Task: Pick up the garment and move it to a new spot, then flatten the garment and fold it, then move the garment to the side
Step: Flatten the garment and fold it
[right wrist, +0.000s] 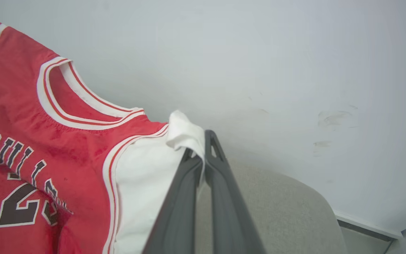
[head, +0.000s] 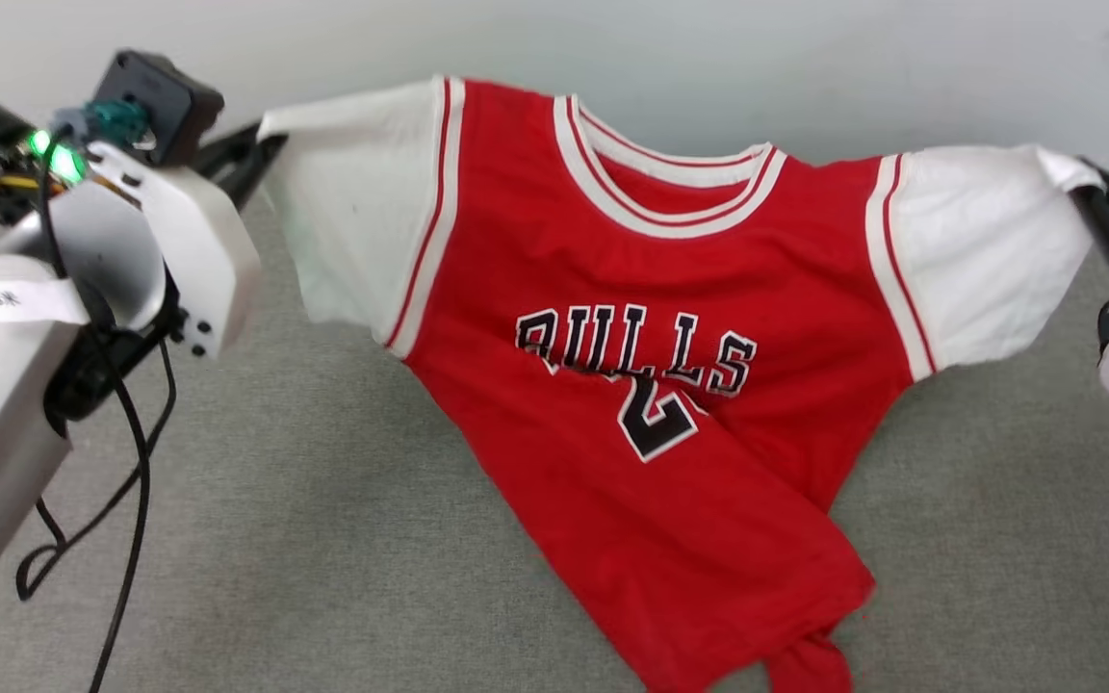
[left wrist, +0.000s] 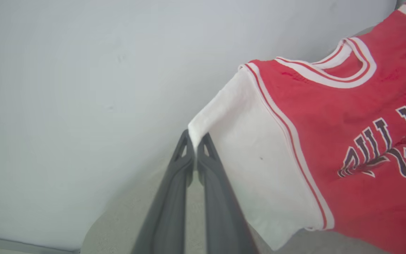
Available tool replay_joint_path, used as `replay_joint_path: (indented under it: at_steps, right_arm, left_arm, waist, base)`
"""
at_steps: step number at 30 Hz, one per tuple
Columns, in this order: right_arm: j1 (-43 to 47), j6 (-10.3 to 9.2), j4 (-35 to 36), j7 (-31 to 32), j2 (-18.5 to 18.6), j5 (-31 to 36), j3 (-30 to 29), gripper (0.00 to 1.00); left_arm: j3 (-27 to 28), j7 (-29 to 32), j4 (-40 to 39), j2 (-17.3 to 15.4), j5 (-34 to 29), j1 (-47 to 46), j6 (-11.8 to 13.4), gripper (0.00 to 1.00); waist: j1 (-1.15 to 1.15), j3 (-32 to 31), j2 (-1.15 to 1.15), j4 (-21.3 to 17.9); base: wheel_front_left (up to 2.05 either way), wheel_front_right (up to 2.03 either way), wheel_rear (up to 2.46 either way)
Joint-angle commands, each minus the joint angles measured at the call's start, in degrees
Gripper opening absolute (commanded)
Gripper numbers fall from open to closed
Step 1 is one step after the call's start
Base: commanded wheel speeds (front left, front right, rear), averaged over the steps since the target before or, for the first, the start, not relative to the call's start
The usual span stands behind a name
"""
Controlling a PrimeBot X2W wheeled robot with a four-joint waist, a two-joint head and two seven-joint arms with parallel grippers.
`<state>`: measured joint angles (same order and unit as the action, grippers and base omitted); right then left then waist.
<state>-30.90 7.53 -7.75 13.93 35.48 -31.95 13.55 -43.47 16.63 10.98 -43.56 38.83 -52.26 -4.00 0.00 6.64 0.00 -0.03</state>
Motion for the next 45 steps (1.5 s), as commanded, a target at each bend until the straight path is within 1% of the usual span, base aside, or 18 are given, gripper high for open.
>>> replay_joint_path:
  at_steps: [1, 7, 8, 11, 16, 21, 28, 33, 37, 39, 42, 45]
  right_arm:
    - [-1.92, -0.09, 1.35, 0.4, -0.2, 0.81, -0.88, 0.0]
    - [-7.68, -0.09, 3.68, 1.64, -0.66, 1.64, -2.75, 0.0]
    - [-11.44, -0.09, 3.97, 2.54, -1.07, 2.04, -2.87, 0.0]
    - [-14.62, -0.09, 3.66, 3.27, -1.19, 2.33, -2.54, 0.0]
    - [-25.08, -0.09, 1.42, 4.74, -1.87, 3.72, -0.71, 0.0]
    - [-38.23, -0.09, -3.11, 5.55, -2.41, 5.84, 1.0, 0.0]
    - [-55.59, -0.09, -13.02, 2.83, -3.88, 9.79, 2.88, 0.0]
    - [-65.01, -0.09, -19.88, -0.17, -5.57, 10.83, 4.18, 0.0]
    - [-69.44, -0.09, -24.62, -2.24, -6.46, 10.81, 6.45, 0.0]
    - [-70.38, -0.09, -26.64, -3.46, -6.83, 10.34, 7.74, 0.0]
    - [-70.35, -0.09, -29.37, -5.32, -7.21, 9.11, 9.67, 0.0]
    - [-67.78, -0.09, -31.31, -7.95, -7.21, 7.21, 11.55, 0.0]
  left_arm:
    - [1.03, -1.04, -2.05, -0.45, -0.62, -1.59, 1.04, 0.0]
    - [3.24, -3.3, -6.22, 0.22, -2.4, -5.86, 2.95, 0.0]
    - [4.24, -3.84, -6.46, 1.09, -2.92, -8.77, 3.24, 0.0]
    - [4.56, -3.95, -5.86, 1.96, -3.13, -11.07, 3.13, 0.0]
    - [5.53, -4.47, -2.49, 4.88, -4.5, -18.91, 2.51, 0.0]
    - [6.33, -5.77, 2.68, 8.03, -6.62, -29.49, 1.16, 0.0]
    - [7.29, -9.13, 12.78, 12.32, -9.13, -43.98, -0.44, 0.0]
    - [7.94, -12.4, 19.9, 13.45, -10.0, -52.2, -1.44, 0.0]
    - [7.56, -14.81, 24.88, 13.76, -9.84, -55.07, -2.37, 0.0]
    - [7.13, -16.08, 26.78, 13.84, -9.76, -55.08, -2.53, 0.0]
    - [6.76, -18.08, 29.08, 14.16, -8.91, -53.26, -2.93, 0.0]
    - [6.44, -20.43, 30.44, 14.13, -7.8, -50.46, -3.0, 0.0]
  waist:
    - [0.0, -0.99, 0.0, 0.7]
    - [0.0, -0.69, 0.0, 1.1]
    - [0.0, 0.67, 0.0, 1.11]
    - [0.0, 2.02, 0.0, 1.11]
    - [0.0, 7.31, 0.0, 1.11]
    - [0.0, 14.2, 0.0, 1.08]
    - [0.0, 21.37, 0.0, 0.87]
    - [0.0, 24.29, 0.0, 0.52]
    - [0.0, 25.82, 0.0, 0.64]
    - [0.0, 26.47, 0.0, 0.78]
    - [0.0, 27.03, 0.0, 0.96]
    - [0.0, 26.91, 0.0, 0.98]
  base:
    - [0.0, 0.0, 0.0]
    - [0.0, 0.0, 0.0]
    - [0.0, 0.0, 0.0]
    - [0.0, 0.0, 0.0]
    - [0.0, 0.0, 0.0]
    - [0.0, 0.0, 0.0]
    - [0.0, 0.0, 0.0]
    - [0.0, 0.0, 0.0]
    - [0.0, 0.0, 0.0]
    - [0.0, 0.0, 0.0]
    - [0.0, 0.0, 0.0]
    - [0.0, 0.0, 0.0]
